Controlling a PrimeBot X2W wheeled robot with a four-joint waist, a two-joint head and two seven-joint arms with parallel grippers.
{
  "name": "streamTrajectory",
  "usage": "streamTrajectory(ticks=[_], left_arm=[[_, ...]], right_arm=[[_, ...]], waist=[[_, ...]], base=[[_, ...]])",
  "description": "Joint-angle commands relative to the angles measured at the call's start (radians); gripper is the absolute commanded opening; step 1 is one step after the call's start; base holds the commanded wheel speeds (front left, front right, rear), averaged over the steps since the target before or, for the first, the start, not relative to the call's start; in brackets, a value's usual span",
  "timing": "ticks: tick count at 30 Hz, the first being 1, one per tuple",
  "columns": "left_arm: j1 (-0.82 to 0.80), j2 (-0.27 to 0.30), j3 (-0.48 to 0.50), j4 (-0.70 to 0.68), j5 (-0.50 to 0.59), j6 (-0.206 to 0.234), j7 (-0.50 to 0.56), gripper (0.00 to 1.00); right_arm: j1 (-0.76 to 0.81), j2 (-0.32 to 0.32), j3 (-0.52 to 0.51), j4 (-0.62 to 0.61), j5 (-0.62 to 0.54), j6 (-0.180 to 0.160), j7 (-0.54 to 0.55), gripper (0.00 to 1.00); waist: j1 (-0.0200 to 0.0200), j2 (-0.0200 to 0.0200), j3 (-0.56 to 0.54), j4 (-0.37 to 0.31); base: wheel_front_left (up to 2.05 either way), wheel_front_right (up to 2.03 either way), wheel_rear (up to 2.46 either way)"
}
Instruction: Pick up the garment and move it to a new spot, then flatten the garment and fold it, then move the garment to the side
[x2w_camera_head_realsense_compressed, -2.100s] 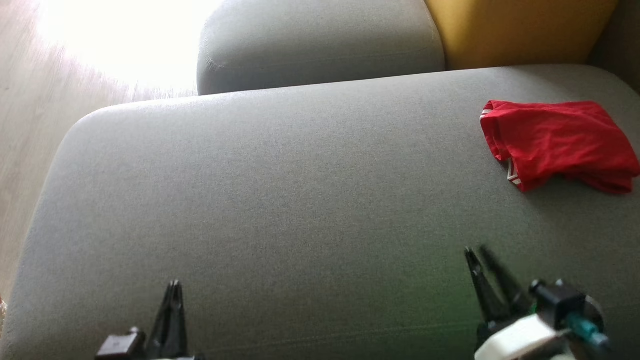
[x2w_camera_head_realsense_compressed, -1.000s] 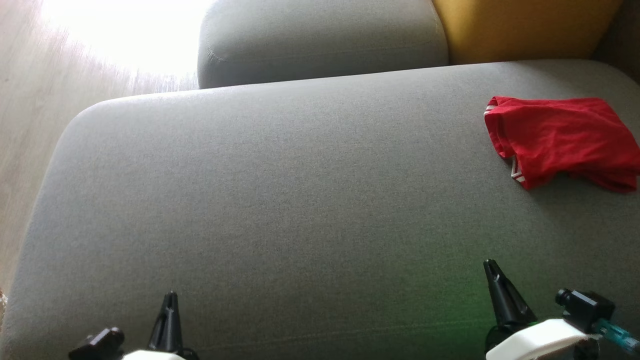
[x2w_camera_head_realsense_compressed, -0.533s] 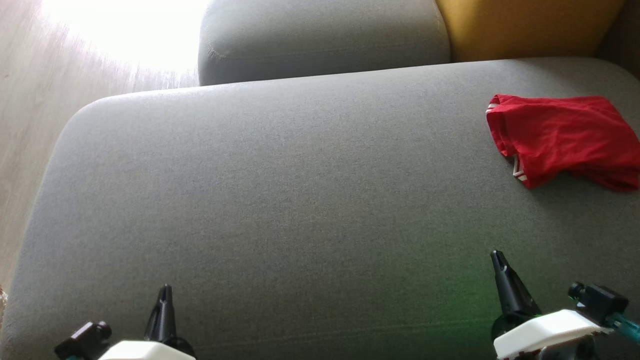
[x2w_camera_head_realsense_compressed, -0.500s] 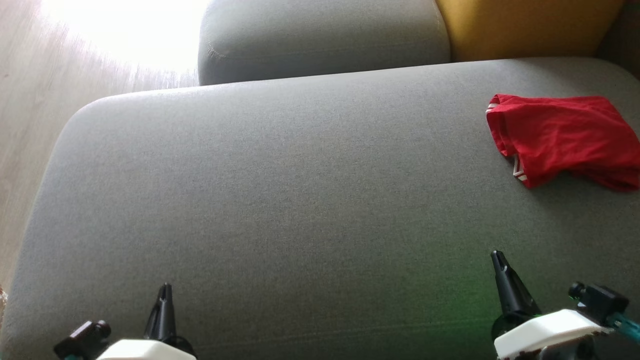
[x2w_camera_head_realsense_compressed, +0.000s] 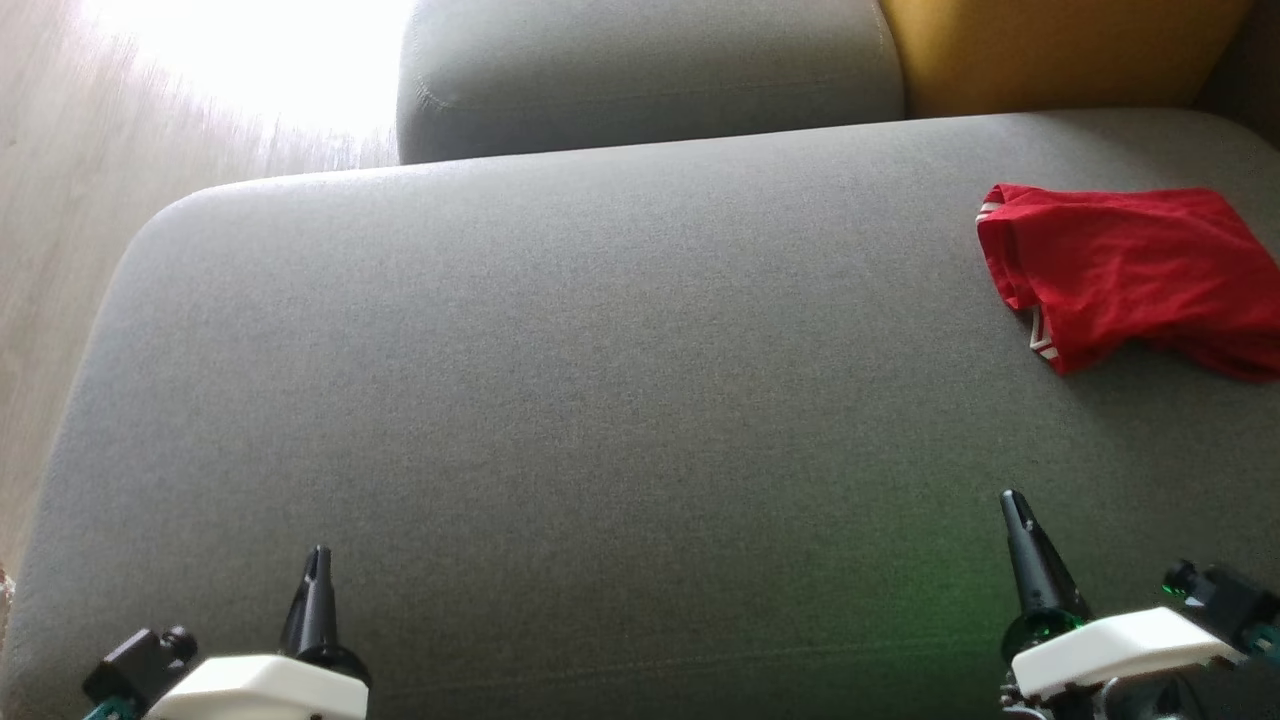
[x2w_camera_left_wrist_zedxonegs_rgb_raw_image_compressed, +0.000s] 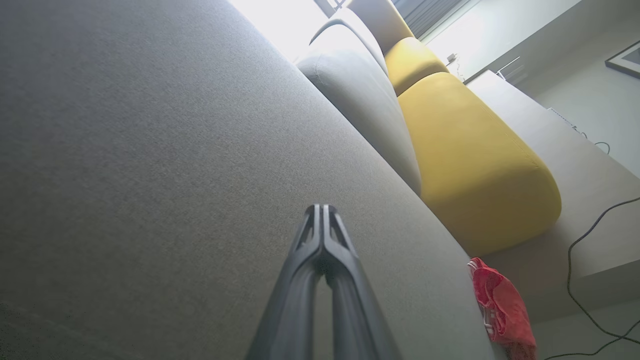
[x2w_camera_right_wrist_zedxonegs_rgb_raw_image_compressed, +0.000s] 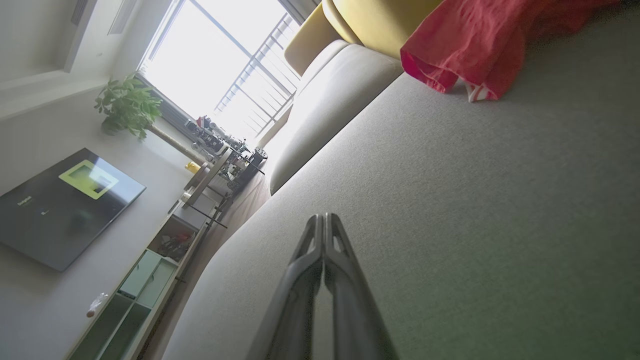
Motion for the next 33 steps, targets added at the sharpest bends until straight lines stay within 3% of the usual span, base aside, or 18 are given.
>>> streamTrajectory(ticks=[1,33], left_arm=[[-0.057,0.017,0.024,-0.024,-0.022,-0.009,0.006,0.00],[-0.155,0.018,0.088,0.023,-0.384,-0.060,0.097,0.00]], right_arm=[[-0.063,-0.016,0.006,-0.031,0.025,0.000,0.006,0.00],[-0.117,-0.017,-0.027,-0.023,0.412,0.000,0.097,0.00]], waist=[[0.0000,0.0000,0.000,0.000],[0.0000,0.0000,0.019,0.007]], base=[[0.00,0.00,0.00],[0.00,0.00,0.00]])
